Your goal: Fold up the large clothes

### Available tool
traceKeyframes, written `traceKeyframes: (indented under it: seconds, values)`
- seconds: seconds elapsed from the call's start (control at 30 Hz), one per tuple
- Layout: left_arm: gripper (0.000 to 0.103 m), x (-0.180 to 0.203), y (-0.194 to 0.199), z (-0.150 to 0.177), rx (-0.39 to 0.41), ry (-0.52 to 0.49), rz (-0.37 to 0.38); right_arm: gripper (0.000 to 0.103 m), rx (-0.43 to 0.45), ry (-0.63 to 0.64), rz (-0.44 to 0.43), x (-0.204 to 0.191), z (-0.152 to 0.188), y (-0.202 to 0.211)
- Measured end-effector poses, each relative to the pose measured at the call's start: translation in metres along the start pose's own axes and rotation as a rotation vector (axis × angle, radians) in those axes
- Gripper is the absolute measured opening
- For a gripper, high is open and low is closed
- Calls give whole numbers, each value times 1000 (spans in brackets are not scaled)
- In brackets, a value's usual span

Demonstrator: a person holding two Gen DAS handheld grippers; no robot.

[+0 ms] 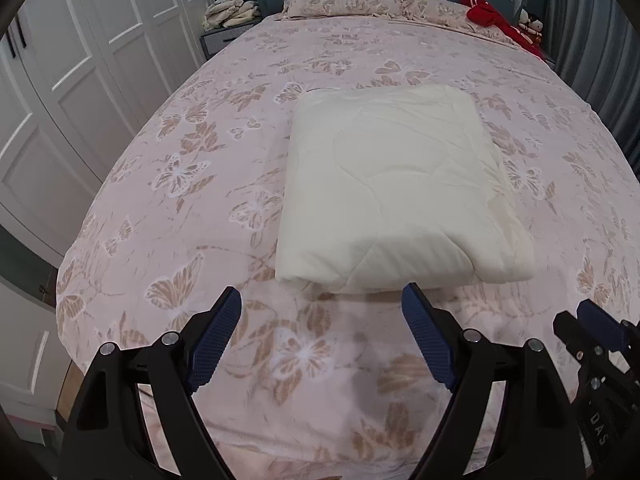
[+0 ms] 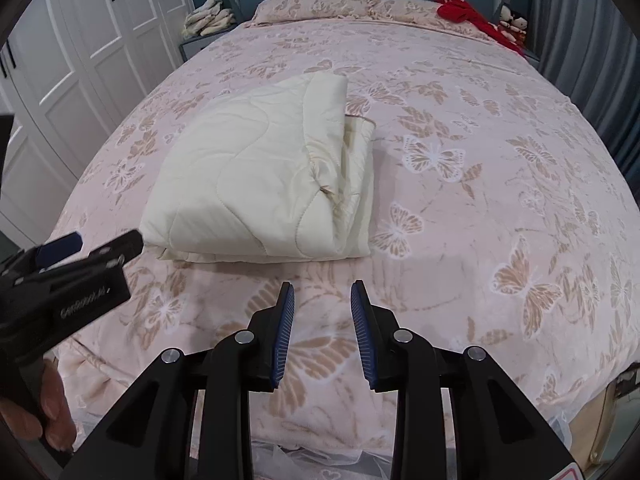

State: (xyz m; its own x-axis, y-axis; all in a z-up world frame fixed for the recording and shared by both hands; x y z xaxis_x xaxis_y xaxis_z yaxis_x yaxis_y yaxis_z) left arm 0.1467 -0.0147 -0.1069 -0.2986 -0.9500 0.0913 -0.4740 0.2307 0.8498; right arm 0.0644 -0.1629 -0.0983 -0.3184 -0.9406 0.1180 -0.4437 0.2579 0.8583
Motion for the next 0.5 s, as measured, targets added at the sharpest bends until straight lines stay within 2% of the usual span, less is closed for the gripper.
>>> traceKeyframes:
  seconds: [0.37, 0.5]
  values:
    - [80, 4, 18, 17, 34, -25, -36, 32, 28, -10, -4, 1, 10, 15]
    - [80, 7, 22, 24, 46, -42, -41, 38, 48, -20, 3, 3, 16, 21]
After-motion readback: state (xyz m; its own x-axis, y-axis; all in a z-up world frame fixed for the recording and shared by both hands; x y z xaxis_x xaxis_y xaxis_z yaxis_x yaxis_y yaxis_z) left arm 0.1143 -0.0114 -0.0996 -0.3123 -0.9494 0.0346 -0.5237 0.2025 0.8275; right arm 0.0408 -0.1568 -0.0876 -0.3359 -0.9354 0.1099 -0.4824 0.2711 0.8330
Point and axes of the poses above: each gripper's, at about its wrist camera, not at the fingertips, and y roughly against the way its jaws point, x to its right, z to its underside, the point moved 8 cm from there along -y, roughly the way its jaws point, and after that the axes turned 12 degrees about z, right-handed, at the moved point
